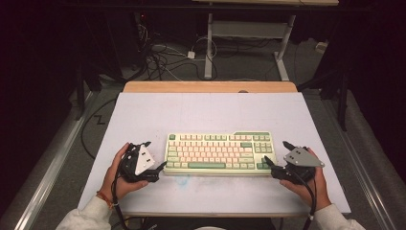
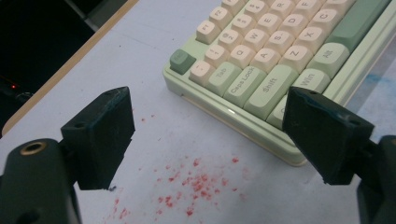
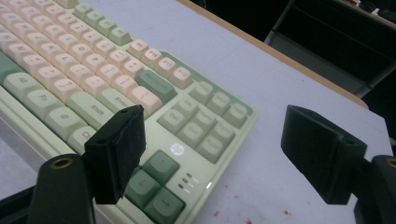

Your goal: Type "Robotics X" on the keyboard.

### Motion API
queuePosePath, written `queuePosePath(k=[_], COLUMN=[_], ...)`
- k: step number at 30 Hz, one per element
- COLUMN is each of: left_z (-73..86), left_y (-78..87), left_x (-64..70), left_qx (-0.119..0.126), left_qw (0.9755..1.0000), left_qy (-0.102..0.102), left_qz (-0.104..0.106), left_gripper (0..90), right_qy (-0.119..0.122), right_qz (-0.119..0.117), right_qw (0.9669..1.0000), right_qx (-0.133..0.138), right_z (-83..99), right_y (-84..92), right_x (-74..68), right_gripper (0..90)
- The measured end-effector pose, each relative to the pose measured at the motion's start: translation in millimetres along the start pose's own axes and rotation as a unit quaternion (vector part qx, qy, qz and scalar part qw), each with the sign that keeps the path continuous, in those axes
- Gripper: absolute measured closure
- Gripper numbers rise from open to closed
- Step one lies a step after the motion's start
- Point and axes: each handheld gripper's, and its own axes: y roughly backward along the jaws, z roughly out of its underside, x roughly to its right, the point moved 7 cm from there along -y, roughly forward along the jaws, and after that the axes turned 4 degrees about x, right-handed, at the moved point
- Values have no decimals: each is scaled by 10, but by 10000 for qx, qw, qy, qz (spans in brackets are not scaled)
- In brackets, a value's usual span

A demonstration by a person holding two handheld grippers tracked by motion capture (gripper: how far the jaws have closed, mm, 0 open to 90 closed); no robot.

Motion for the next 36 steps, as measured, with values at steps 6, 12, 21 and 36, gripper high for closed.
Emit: queuePosePath(k=[6, 12, 21, 36], left_z=[151, 357, 396, 388], left_y=[0, 33, 85, 94], left_x=[-17, 3, 17, 42], left_qx=[-146, -399, -423, -399], left_qw=[9998, 9989, 9987, 9990], left_qy=[117, 226, 276, 170], left_qz=[1, 59, 40, 51], left_gripper=[160, 161, 160, 160], right_qy=[-108, -356, -373, -288], right_qz=[93, 167, 111, 138], right_qw=[9999, 9992, 9991, 9993], right_qx=[-15, -108, -170, -180], right_z=[98, 227, 290, 277], right_y=[62, 113, 109, 119], right_x=[43, 81, 32, -26], right_gripper=[217, 195, 192, 186])
